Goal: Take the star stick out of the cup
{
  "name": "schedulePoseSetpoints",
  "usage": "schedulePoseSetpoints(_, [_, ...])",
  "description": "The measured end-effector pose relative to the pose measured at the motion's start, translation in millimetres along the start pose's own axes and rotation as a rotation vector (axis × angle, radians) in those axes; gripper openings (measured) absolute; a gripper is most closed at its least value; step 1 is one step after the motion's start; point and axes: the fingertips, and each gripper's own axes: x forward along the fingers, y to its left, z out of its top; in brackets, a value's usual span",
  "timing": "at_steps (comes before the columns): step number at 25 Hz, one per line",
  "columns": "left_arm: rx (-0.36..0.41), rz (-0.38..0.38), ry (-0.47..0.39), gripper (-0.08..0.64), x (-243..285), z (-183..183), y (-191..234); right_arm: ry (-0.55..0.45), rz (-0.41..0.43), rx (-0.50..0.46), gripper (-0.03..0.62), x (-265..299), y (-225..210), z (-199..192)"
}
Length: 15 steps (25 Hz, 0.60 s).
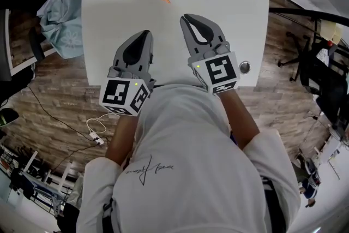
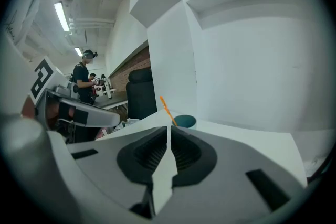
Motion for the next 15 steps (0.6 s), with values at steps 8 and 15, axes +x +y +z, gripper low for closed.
schedulePoseSetpoints(8, [-0.013,0.009,0.018,0.003,5,-5,-1,0.001,0.018,-0.028,0.060,12,-3,-2])
schedulePoseSetpoints(15, [-0.029,0.025,0.025,0.003,6,-9,-1,-0.001,0.024,-0.101,0.087,24,-7,-2])
